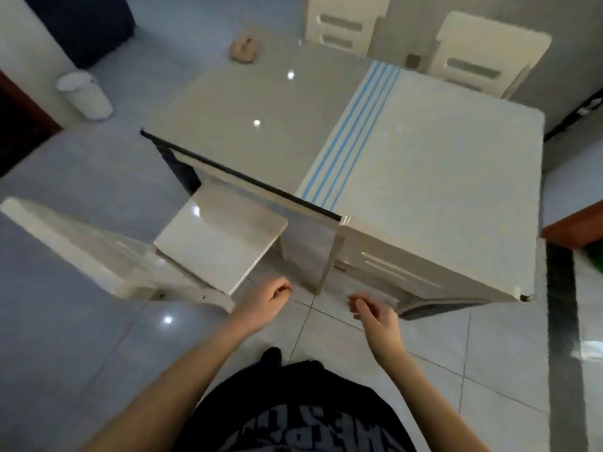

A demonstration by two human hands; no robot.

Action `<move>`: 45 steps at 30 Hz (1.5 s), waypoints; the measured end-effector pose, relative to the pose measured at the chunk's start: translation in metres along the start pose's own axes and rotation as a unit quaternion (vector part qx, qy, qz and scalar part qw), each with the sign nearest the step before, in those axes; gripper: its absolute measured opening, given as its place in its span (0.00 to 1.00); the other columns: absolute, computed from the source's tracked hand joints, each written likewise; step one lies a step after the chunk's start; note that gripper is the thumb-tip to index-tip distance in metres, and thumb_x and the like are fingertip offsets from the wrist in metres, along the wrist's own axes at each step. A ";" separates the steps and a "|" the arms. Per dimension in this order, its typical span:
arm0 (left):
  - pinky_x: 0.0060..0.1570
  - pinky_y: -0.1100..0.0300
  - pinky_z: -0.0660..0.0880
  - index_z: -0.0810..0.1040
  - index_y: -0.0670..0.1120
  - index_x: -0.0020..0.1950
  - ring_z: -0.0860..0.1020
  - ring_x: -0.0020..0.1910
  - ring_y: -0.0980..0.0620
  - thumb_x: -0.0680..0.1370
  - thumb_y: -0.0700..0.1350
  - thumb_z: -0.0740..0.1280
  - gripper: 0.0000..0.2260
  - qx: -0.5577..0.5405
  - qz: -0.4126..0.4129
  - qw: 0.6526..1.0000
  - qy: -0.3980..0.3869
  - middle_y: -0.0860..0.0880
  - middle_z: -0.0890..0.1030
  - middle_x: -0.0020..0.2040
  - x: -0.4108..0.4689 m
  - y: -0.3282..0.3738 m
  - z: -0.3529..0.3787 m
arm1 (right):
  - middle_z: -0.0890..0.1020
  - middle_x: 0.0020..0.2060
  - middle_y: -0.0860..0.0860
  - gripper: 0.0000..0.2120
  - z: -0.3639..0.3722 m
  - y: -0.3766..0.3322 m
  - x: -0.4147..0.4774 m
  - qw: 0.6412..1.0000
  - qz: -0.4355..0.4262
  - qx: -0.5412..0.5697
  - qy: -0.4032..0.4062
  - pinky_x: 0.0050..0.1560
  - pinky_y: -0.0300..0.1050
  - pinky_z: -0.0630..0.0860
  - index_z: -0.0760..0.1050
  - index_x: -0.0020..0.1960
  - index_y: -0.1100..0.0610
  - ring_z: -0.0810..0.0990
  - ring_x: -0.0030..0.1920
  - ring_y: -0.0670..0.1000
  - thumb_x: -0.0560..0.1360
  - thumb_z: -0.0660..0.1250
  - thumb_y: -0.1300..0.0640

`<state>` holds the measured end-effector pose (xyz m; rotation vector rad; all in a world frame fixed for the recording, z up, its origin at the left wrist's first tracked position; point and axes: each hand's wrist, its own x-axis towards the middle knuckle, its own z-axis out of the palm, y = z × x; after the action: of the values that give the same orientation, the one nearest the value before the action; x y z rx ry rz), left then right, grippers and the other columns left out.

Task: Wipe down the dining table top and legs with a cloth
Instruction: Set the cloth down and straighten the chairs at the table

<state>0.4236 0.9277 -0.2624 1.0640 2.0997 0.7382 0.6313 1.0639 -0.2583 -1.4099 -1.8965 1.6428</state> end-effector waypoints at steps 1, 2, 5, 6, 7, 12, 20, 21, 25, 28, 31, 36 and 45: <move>0.43 0.59 0.69 0.79 0.47 0.48 0.76 0.42 0.52 0.78 0.44 0.62 0.06 -0.023 -0.040 0.999 0.012 0.50 0.80 0.44 -0.018 -0.012 0.001 | 0.85 0.43 0.50 0.11 0.005 0.005 -0.003 1.000 0.008 0.000 -0.020 0.52 0.53 0.80 0.81 0.46 0.51 0.83 0.47 0.50 0.79 0.63 0.62; 0.44 0.58 0.71 0.78 0.48 0.48 0.77 0.43 0.51 0.78 0.45 0.63 0.05 -0.052 -0.083 0.995 0.030 0.49 0.80 0.43 -0.036 -0.025 0.002 | 0.85 0.42 0.50 0.11 0.008 0.010 -0.005 0.999 0.011 0.003 -0.037 0.51 0.53 0.81 0.82 0.46 0.53 0.83 0.46 0.52 0.80 0.62 0.62; 0.48 0.56 0.73 0.79 0.51 0.46 0.79 0.45 0.50 0.75 0.50 0.62 0.07 -0.127 -0.192 0.968 0.102 0.49 0.81 0.44 -0.092 -0.057 0.012 | 0.85 0.42 0.52 0.11 0.020 0.020 -0.005 0.996 0.022 0.006 -0.090 0.49 0.53 0.80 0.82 0.46 0.55 0.83 0.44 0.54 0.80 0.61 0.61; 0.50 0.56 0.74 0.79 0.52 0.45 0.79 0.46 0.50 0.73 0.51 0.62 0.08 -0.158 -0.221 0.953 0.131 0.49 0.82 0.44 -0.111 -0.066 0.017 | 0.85 0.42 0.53 0.11 0.026 0.023 -0.002 0.994 0.028 0.000 -0.110 0.49 0.54 0.80 0.82 0.46 0.55 0.83 0.45 0.56 0.81 0.61 0.61; 0.51 0.56 0.74 0.79 0.53 0.44 0.80 0.46 0.50 0.72 0.51 0.61 0.08 -0.195 -0.249 0.935 0.163 0.49 0.82 0.44 -0.130 -0.073 0.022 | 0.85 0.42 0.53 0.11 0.033 0.025 0.001 0.991 0.032 -0.008 -0.132 0.49 0.54 0.80 0.82 0.46 0.55 0.83 0.45 0.57 0.81 0.62 0.60; 0.42 0.66 0.74 0.78 0.50 0.41 0.78 0.42 0.49 0.79 0.36 0.61 0.12 -0.303 -0.360 0.824 0.316 0.49 0.80 0.40 -0.218 -0.102 0.045 | 0.85 0.41 0.53 0.09 0.087 0.015 0.005 0.961 -0.003 -0.071 -0.266 0.46 0.45 0.80 0.83 0.48 0.58 0.83 0.44 0.55 0.80 0.63 0.60; 0.39 0.69 0.72 0.78 0.45 0.44 0.75 0.40 0.50 0.80 0.36 0.59 0.10 -0.366 -0.423 0.697 0.449 0.46 0.78 0.40 -0.309 -0.132 0.050 | 0.85 0.39 0.53 0.11 0.199 -0.021 -0.034 0.904 -0.068 -0.100 -0.410 0.44 0.44 0.79 0.82 0.45 0.56 0.83 0.42 0.52 0.80 0.62 0.62; 0.38 0.70 0.72 0.77 0.46 0.43 0.75 0.40 0.50 0.80 0.36 0.59 0.11 -0.371 -0.427 0.687 0.456 0.46 0.78 0.40 -0.317 -0.138 0.048 | 0.85 0.39 0.53 0.11 0.213 -0.024 -0.040 0.900 -0.066 -0.101 -0.418 0.43 0.43 0.79 0.82 0.45 0.57 0.83 0.41 0.51 0.80 0.62 0.62; 0.40 0.68 0.72 0.78 0.42 0.47 0.76 0.40 0.51 0.81 0.36 0.58 0.10 -0.368 -0.431 0.693 0.446 0.46 0.79 0.41 -0.347 -0.171 0.028 | 0.85 0.38 0.53 0.11 0.264 -0.024 -0.061 0.893 -0.057 -0.113 -0.431 0.44 0.43 0.80 0.82 0.46 0.57 0.84 0.41 0.50 0.81 0.62 0.61; 0.43 0.65 0.73 0.79 0.44 0.45 0.76 0.42 0.51 0.80 0.35 0.59 0.10 -0.367 -0.418 0.705 0.440 0.45 0.79 0.42 -0.370 -0.211 -0.001 | 0.86 0.38 0.53 0.12 0.304 -0.022 -0.072 0.894 -0.065 -0.133 -0.423 0.45 0.46 0.80 0.83 0.46 0.57 0.84 0.42 0.53 0.81 0.61 0.61; 0.48 0.58 0.74 0.79 0.50 0.43 0.79 0.45 0.50 0.80 0.37 0.61 0.11 -0.351 -0.403 0.732 0.423 0.46 0.81 0.44 -0.390 -0.255 -0.034 | 0.85 0.38 0.54 0.12 0.339 -0.026 -0.082 0.901 -0.058 -0.143 -0.405 0.46 0.48 0.81 0.83 0.46 0.58 0.84 0.42 0.55 0.81 0.61 0.62; 0.49 0.52 0.75 0.79 0.53 0.42 0.80 0.44 0.50 0.76 0.44 0.64 0.07 -0.327 -0.391 0.765 0.394 0.49 0.82 0.42 -0.400 -0.308 -0.094 | 0.85 0.39 0.54 0.11 0.378 -0.045 -0.091 0.914 -0.058 -0.147 -0.373 0.46 0.47 0.80 0.82 0.46 0.57 0.84 0.43 0.55 0.81 0.62 0.62; 0.48 0.57 0.74 0.79 0.50 0.42 0.79 0.43 0.52 0.78 0.38 0.63 0.10 -0.352 -0.379 0.766 0.382 0.48 0.81 0.41 -0.365 -0.375 -0.174 | 0.84 0.41 0.61 0.10 0.467 -0.080 -0.071 0.931 -0.034 -0.123 -0.341 0.48 0.53 0.79 0.81 0.47 0.62 0.82 0.44 0.60 0.80 0.62 0.63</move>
<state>0.2803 0.3981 -0.3150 -0.6082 2.2291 1.4809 0.2902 0.7316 -0.3143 -0.8770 -2.5565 2.1028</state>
